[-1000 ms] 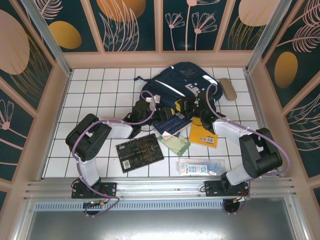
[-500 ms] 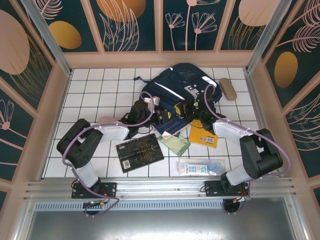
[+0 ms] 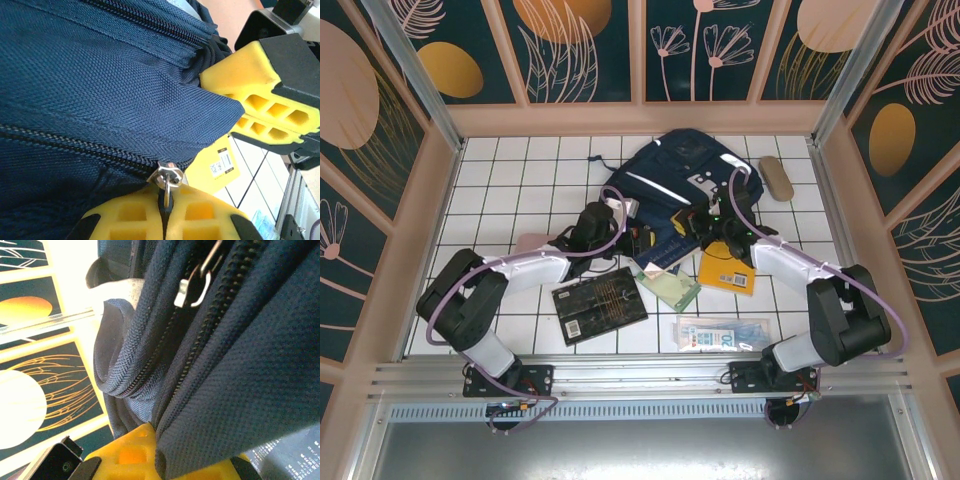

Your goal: Pack the student bag

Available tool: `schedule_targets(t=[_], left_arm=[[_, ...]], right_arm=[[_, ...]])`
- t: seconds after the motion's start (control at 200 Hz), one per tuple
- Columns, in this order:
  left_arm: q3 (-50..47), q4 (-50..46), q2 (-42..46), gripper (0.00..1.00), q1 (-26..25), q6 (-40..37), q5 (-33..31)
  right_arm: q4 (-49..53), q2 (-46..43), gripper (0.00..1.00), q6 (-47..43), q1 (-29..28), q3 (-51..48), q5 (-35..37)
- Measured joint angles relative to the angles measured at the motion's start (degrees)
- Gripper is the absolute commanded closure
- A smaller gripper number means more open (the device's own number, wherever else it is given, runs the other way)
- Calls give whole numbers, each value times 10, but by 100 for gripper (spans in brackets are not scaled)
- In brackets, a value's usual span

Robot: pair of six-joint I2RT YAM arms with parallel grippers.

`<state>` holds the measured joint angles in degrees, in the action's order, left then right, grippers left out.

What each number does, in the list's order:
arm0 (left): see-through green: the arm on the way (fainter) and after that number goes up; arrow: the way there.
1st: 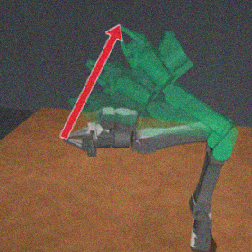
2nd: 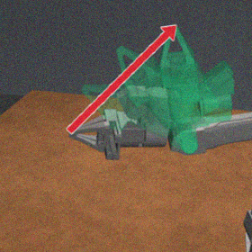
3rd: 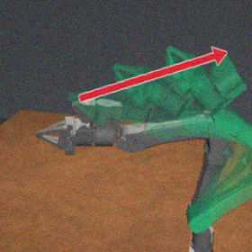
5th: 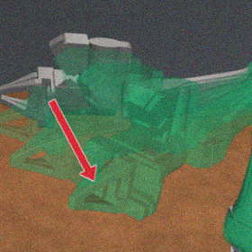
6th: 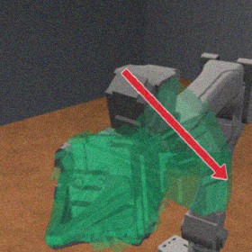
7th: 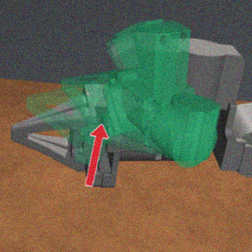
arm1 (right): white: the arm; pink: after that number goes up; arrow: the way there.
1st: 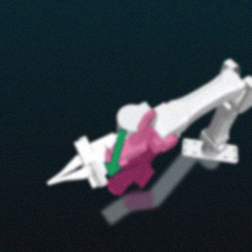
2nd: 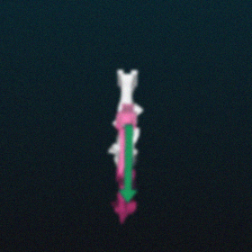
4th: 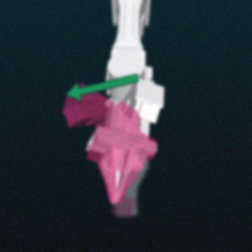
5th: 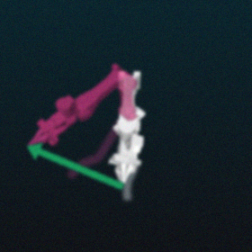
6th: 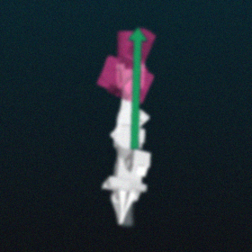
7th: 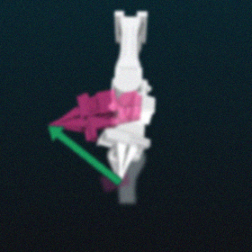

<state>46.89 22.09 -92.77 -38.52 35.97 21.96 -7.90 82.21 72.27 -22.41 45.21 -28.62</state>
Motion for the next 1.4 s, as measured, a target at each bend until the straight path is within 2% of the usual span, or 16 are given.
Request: schedule_targets(t=[0.641,0.836,1.061,1.216,1.396], left_arm=[[-38,-79,80,100,72,-55,12],[-38,-97,90,100,79,-60,13],[-38,-116,133,100,82,-69,-2],[-61,-118,170,100,88,-70,-2],[-100,-126,226,100,99,-64,-5]], right_arm=[[145,-5,100,-136,43,61,-26],[187,-2,100,-170,53,87,-25],[255,55,100,-227,56,185,-26],[281,122,100,-260,54,259,-57],[322,211,100,-307,21,367,-76]])
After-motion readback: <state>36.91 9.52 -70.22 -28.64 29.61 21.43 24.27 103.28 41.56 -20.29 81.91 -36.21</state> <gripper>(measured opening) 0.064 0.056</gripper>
